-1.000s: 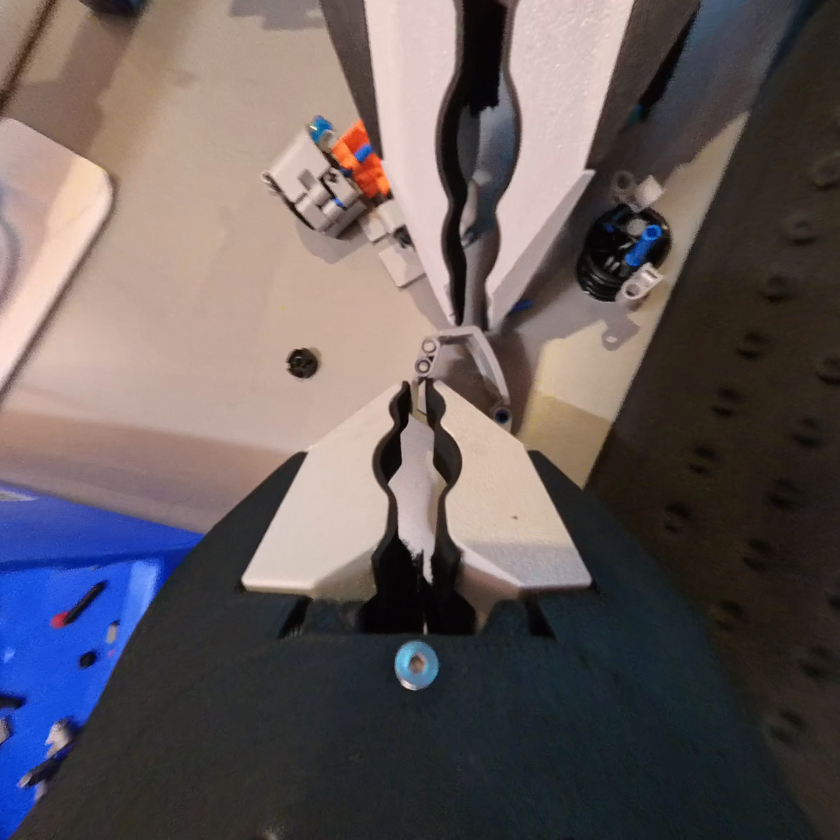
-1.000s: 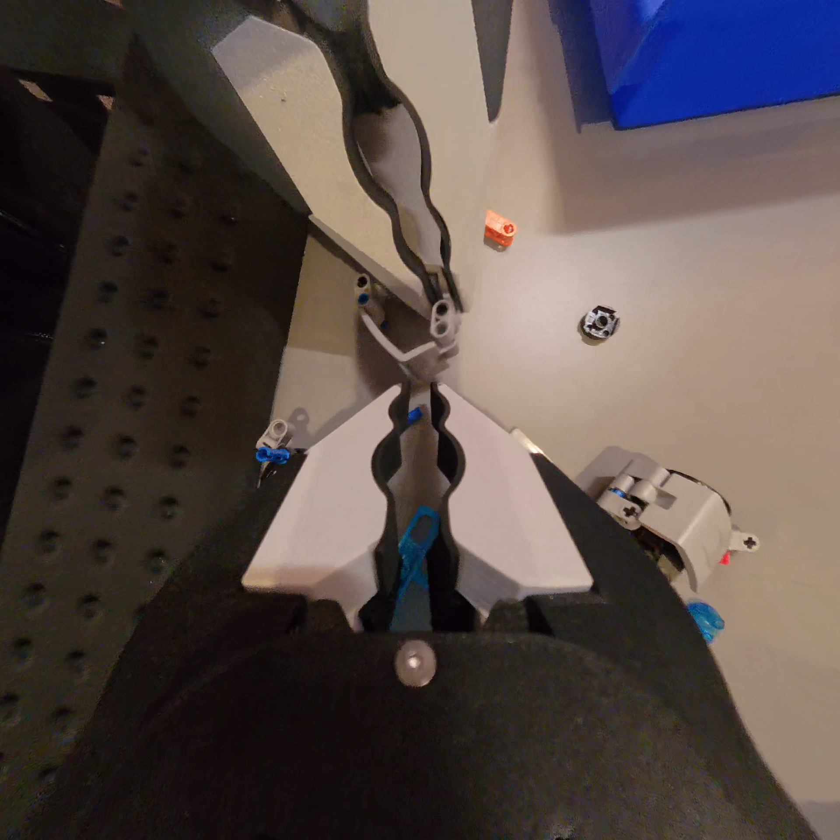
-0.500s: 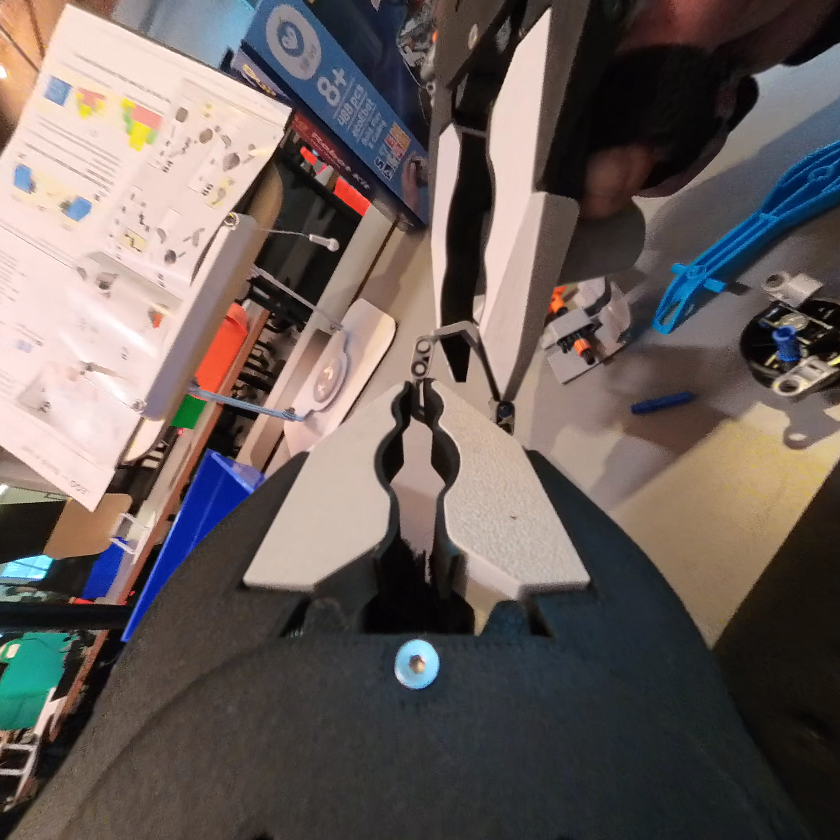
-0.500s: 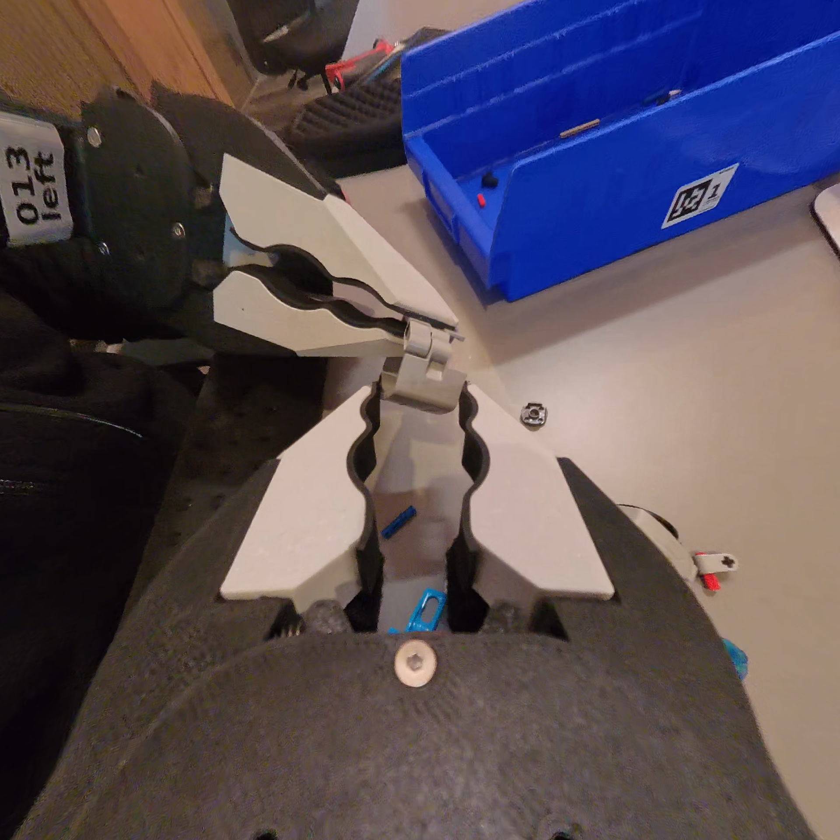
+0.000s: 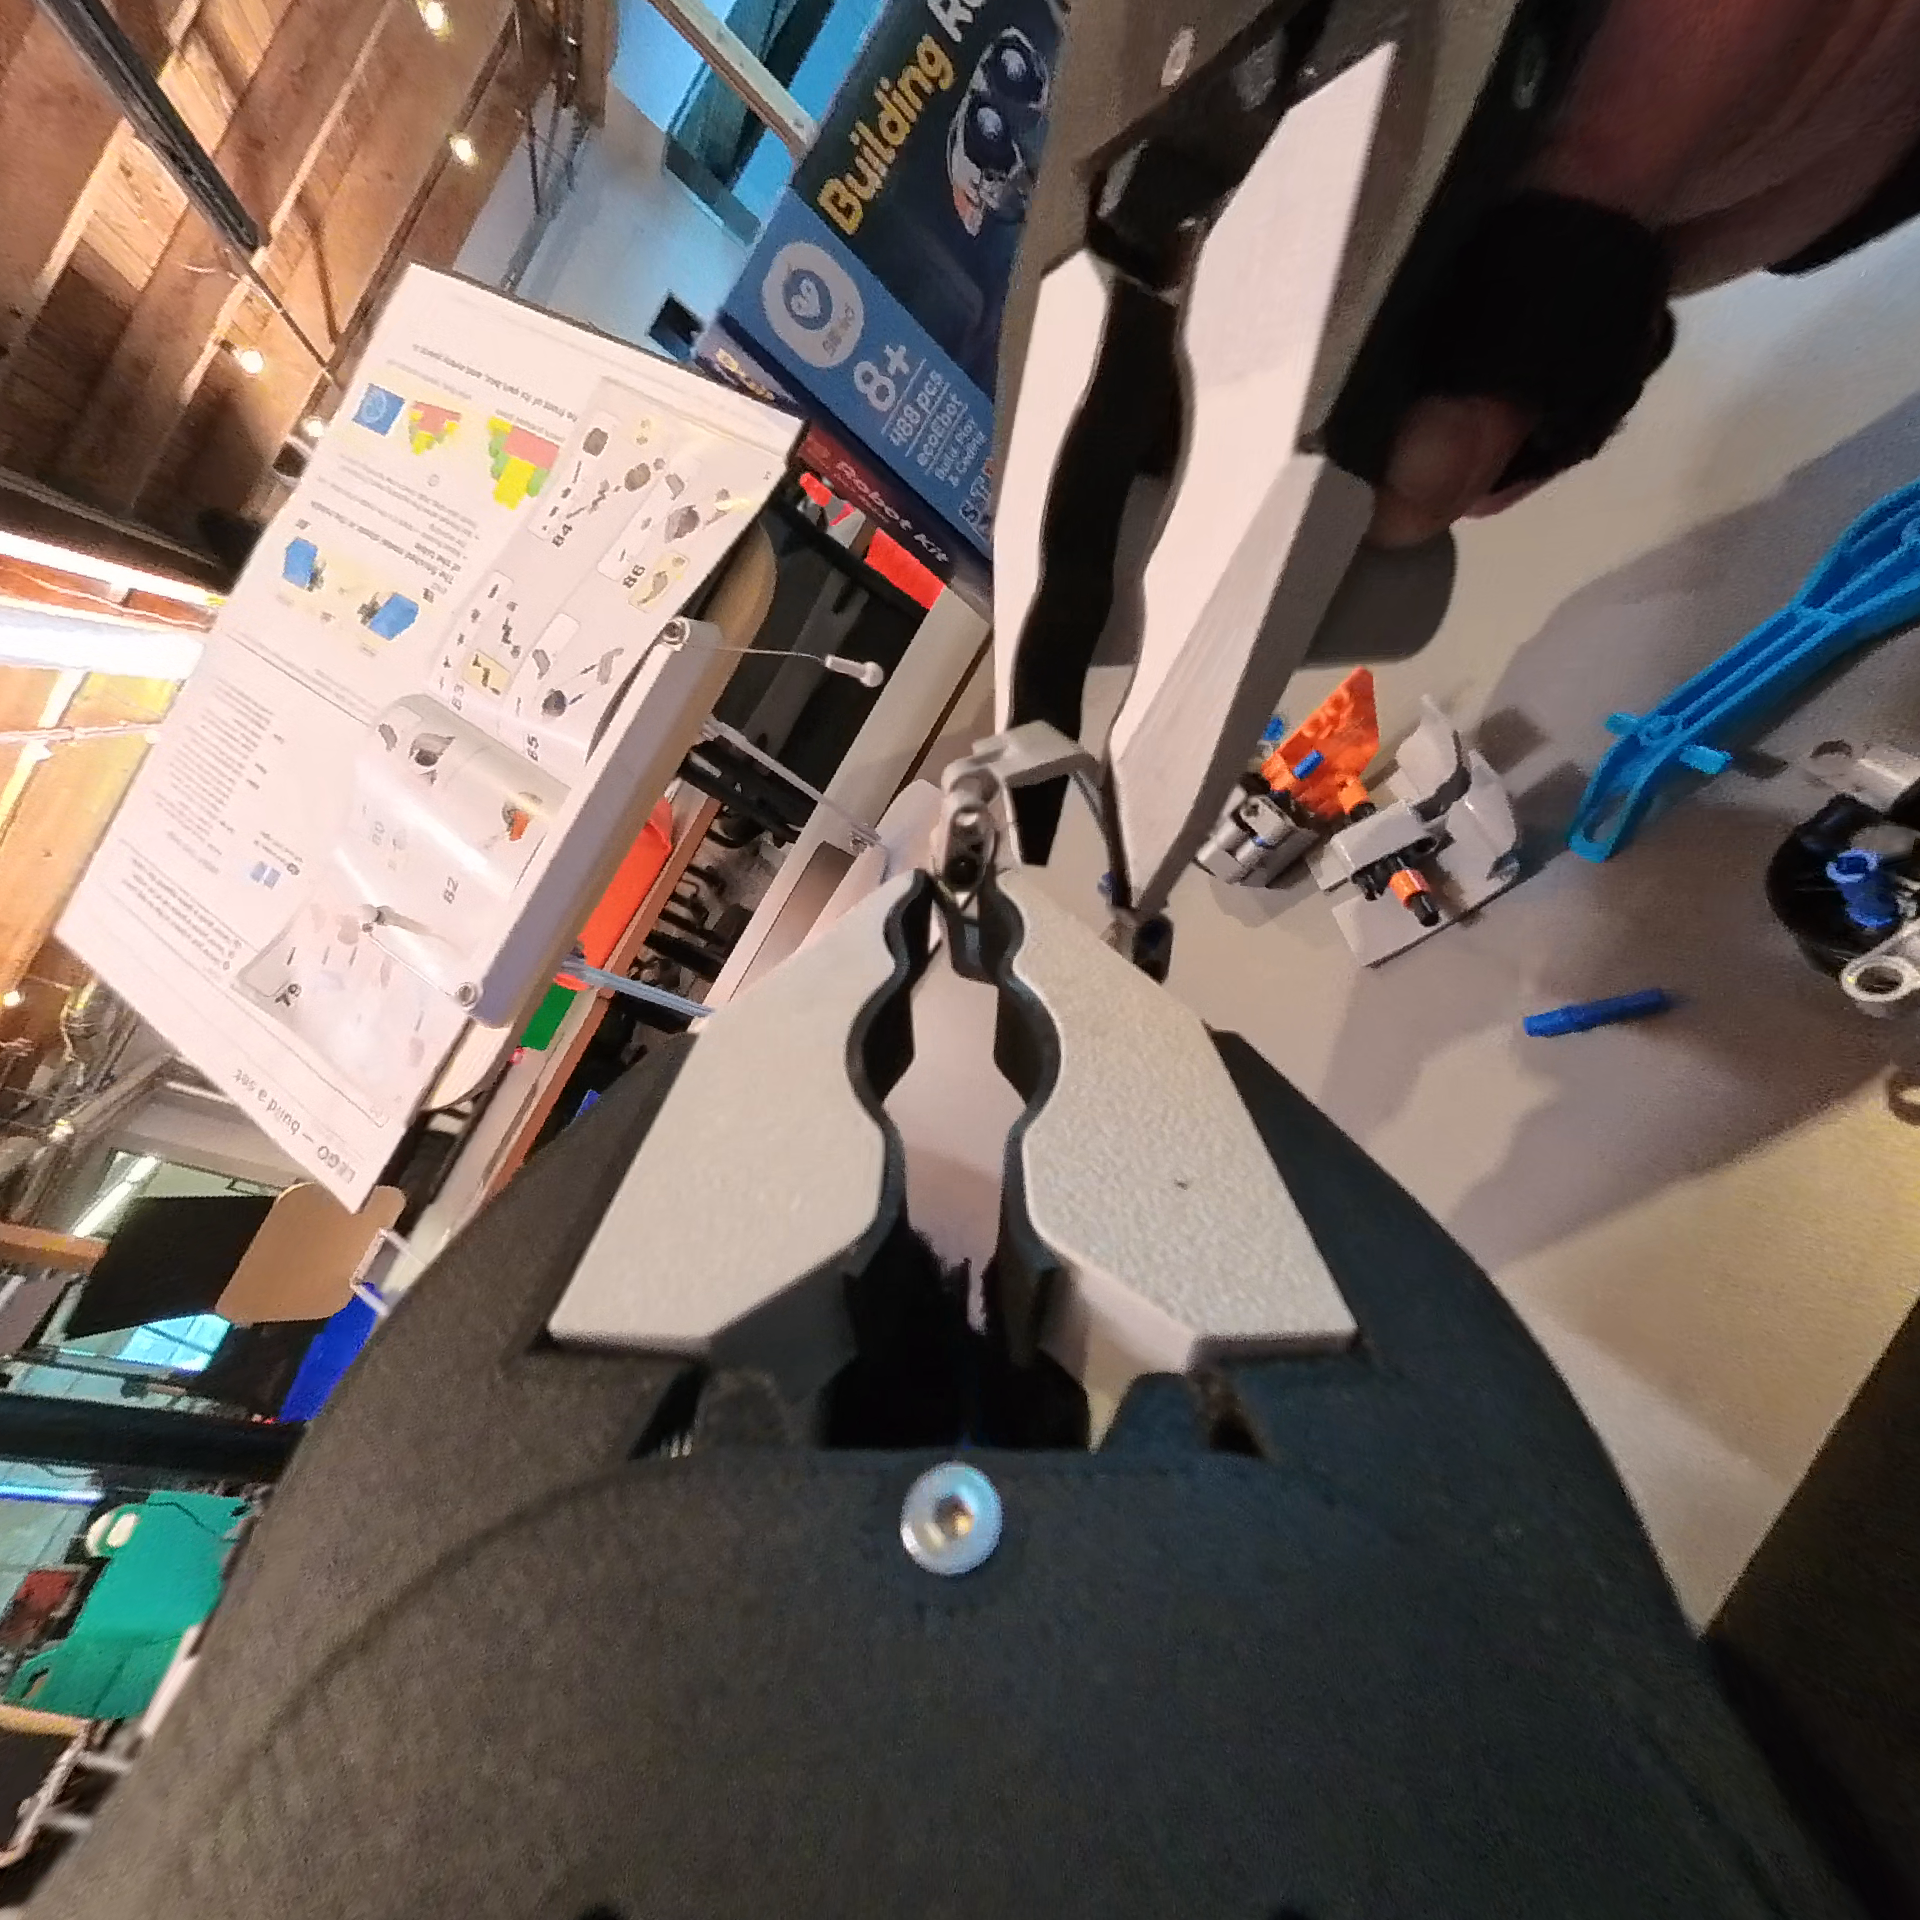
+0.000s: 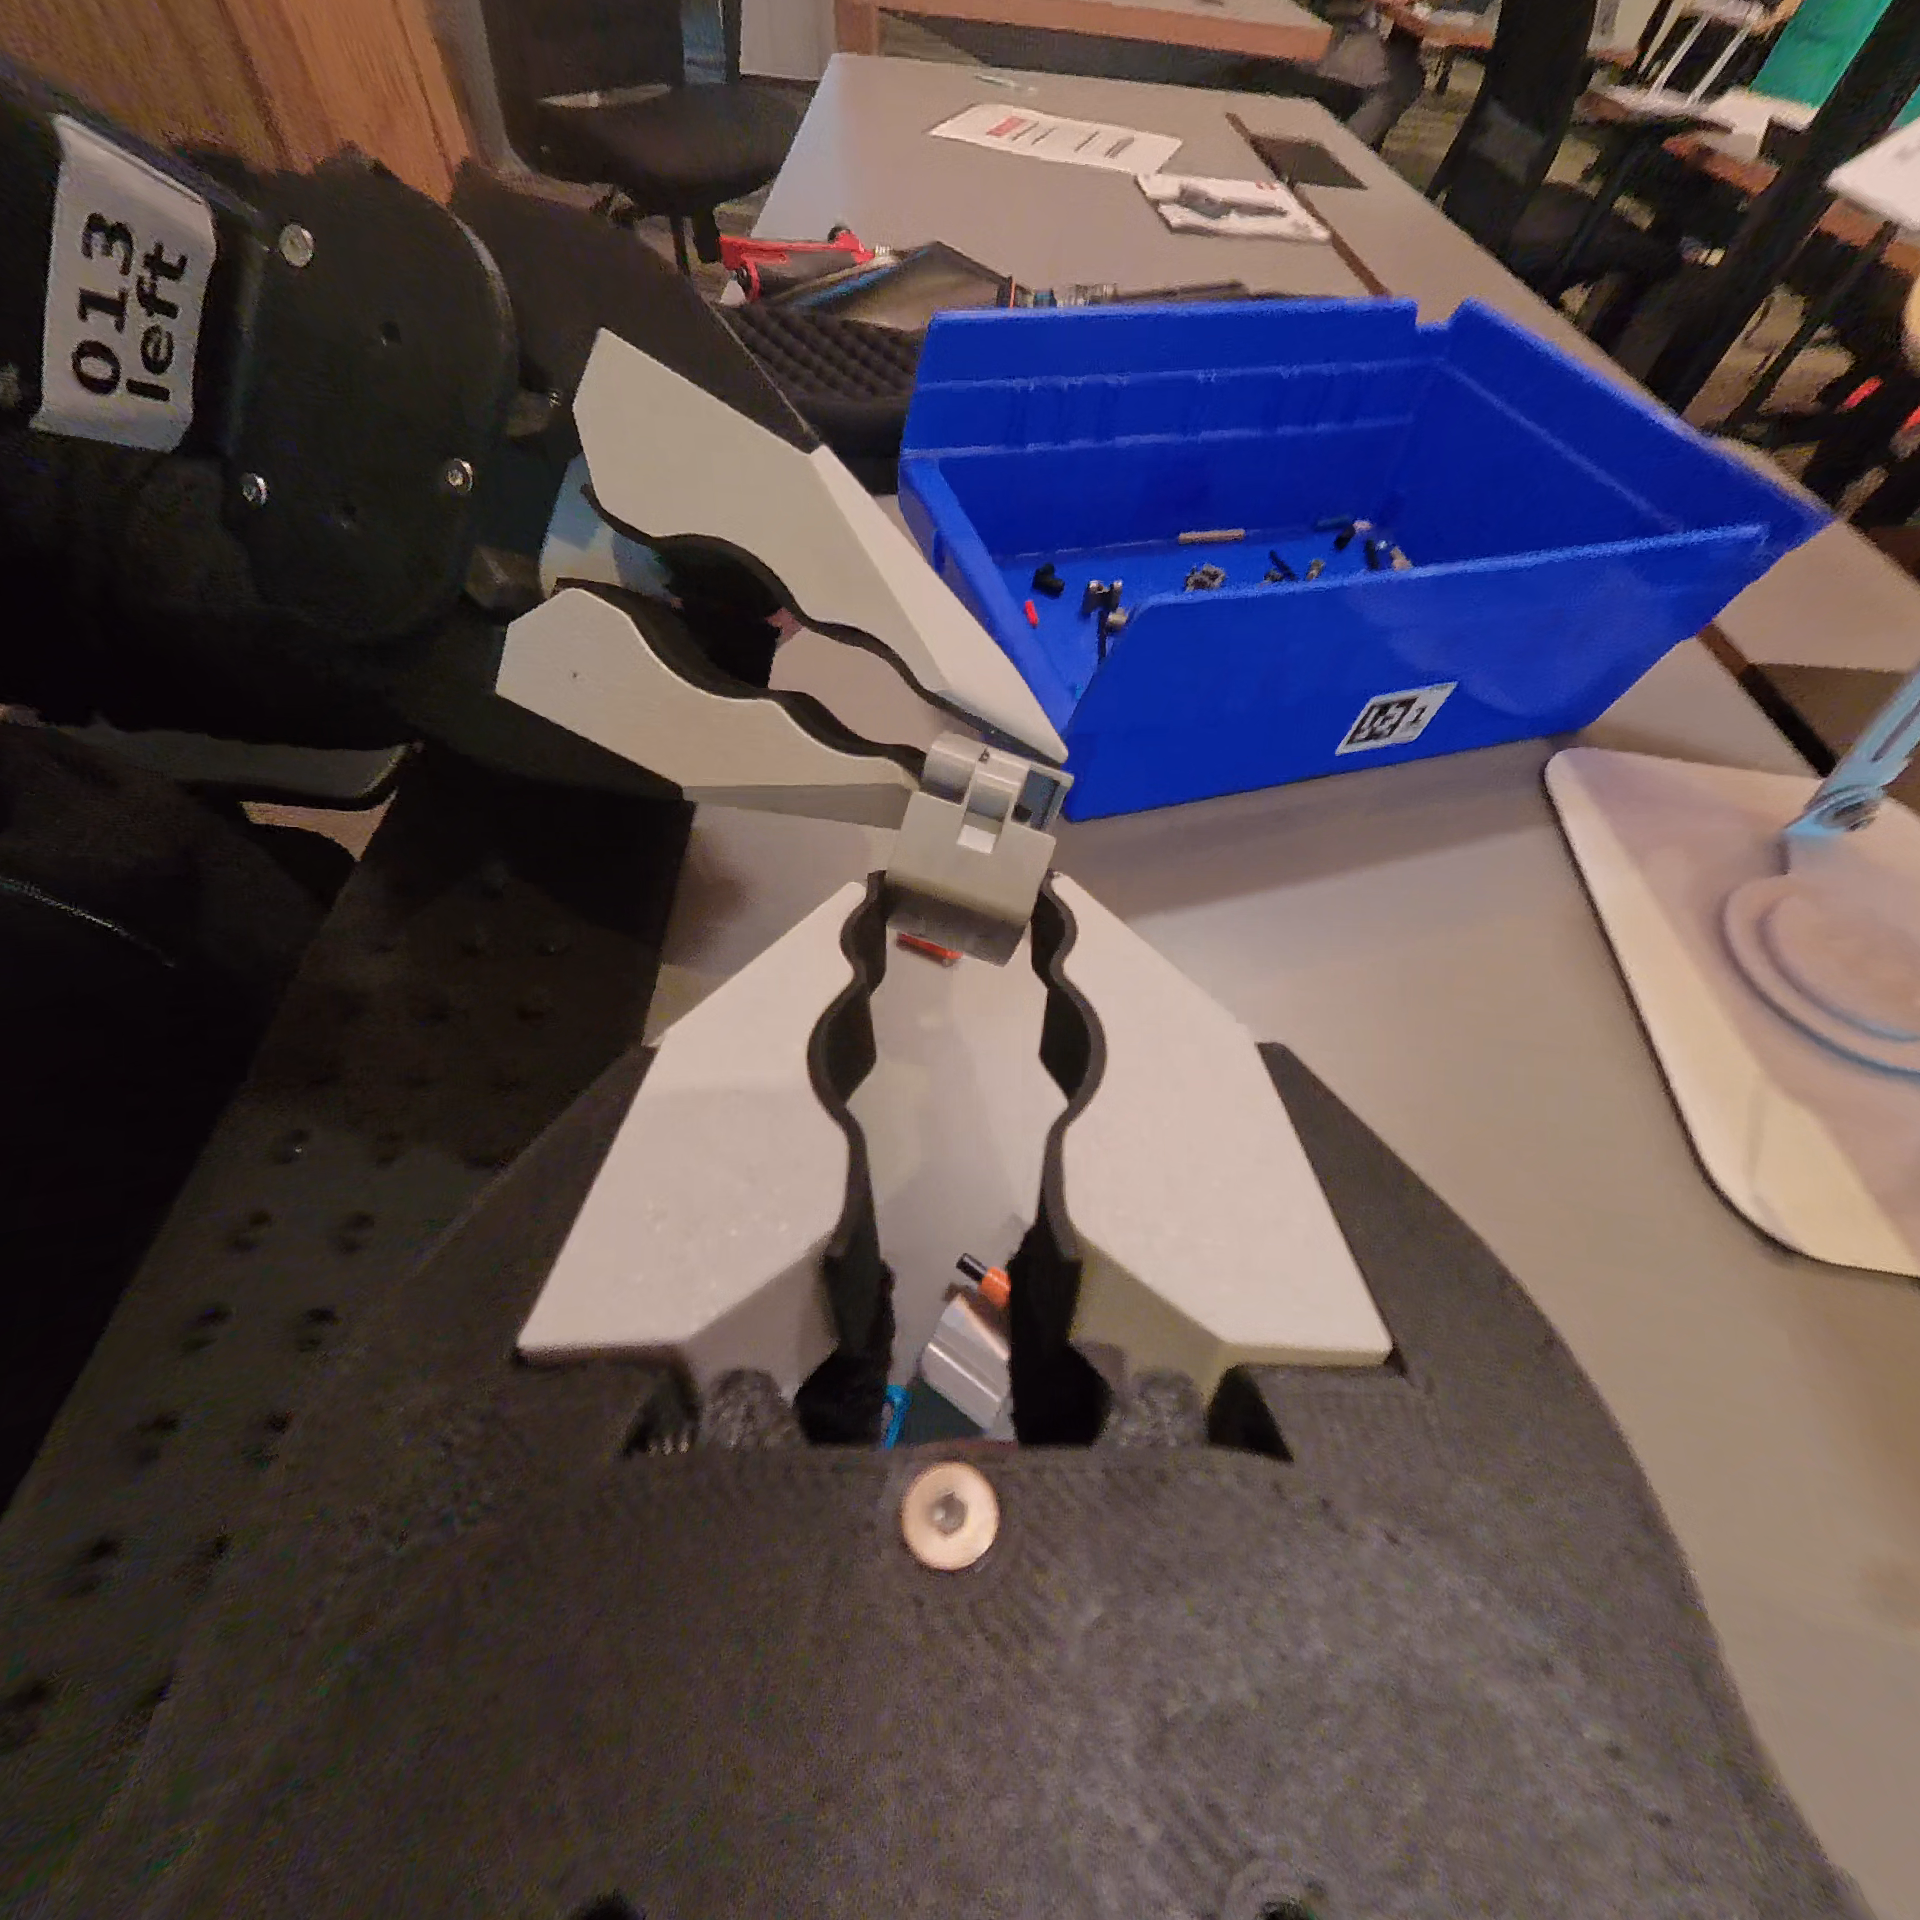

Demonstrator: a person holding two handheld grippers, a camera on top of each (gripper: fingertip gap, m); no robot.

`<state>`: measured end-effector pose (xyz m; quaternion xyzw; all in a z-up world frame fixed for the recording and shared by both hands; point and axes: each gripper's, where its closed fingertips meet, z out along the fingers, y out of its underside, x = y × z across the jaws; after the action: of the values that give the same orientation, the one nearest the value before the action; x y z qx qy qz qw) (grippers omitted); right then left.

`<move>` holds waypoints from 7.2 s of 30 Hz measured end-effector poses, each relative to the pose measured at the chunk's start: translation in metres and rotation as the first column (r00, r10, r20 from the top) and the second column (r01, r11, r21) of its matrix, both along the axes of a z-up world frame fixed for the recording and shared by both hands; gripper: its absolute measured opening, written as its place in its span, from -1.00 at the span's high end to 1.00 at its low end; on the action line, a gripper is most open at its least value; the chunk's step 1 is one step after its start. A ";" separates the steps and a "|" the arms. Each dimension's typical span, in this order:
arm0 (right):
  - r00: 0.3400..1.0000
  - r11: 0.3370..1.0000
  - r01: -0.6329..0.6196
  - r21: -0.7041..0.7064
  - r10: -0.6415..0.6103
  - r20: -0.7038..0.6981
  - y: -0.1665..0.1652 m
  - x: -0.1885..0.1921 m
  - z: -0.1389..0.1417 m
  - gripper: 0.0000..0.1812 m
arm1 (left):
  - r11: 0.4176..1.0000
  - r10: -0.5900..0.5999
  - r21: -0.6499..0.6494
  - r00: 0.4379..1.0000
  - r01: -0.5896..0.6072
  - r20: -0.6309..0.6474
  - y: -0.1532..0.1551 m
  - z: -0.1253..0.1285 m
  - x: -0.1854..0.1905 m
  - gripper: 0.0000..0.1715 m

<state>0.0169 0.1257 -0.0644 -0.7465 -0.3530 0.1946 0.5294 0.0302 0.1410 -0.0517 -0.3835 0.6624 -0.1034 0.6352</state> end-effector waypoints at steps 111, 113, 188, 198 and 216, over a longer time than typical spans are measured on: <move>0.965 0.916 -0.127 -0.379 0.203 0.166 0.009 -0.008 -0.069 0.69 | 0.713 -0.378 -0.701 0.826 -0.027 -0.417 -0.012 -0.126 -0.027 0.47; 0.956 0.905 -0.137 -0.403 0.226 0.184 0.005 -0.008 -0.078 0.69 | 0.711 -0.383 -0.703 0.825 -0.024 -0.415 -0.012 -0.126 -0.027 0.48; 0.937 0.927 -0.112 -0.357 0.219 0.274 -0.008 -0.002 -0.087 0.90 | 0.769 -0.340 -0.637 0.877 0.051 -0.340 -0.015 -0.101 -0.030 0.85; 0.982 0.870 -0.111 -0.481 0.171 0.084 -0.009 0.000 -0.088 0.90 | 0.759 -0.339 -0.649 0.887 0.060 -0.314 -0.012 -0.100 -0.027 0.86; 0.932 0.939 -0.007 -0.345 0.131 0.337 -0.006 0.004 -0.084 0.87 | 0.847 -0.274 -0.526 0.915 0.084 -0.296 -0.012 -0.094 -0.022 0.88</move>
<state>0.0208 0.1199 -0.1480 -0.8359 -0.4302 0.1331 0.3138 0.0084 0.1293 -0.1455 -0.4831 0.7506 -0.2600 0.3684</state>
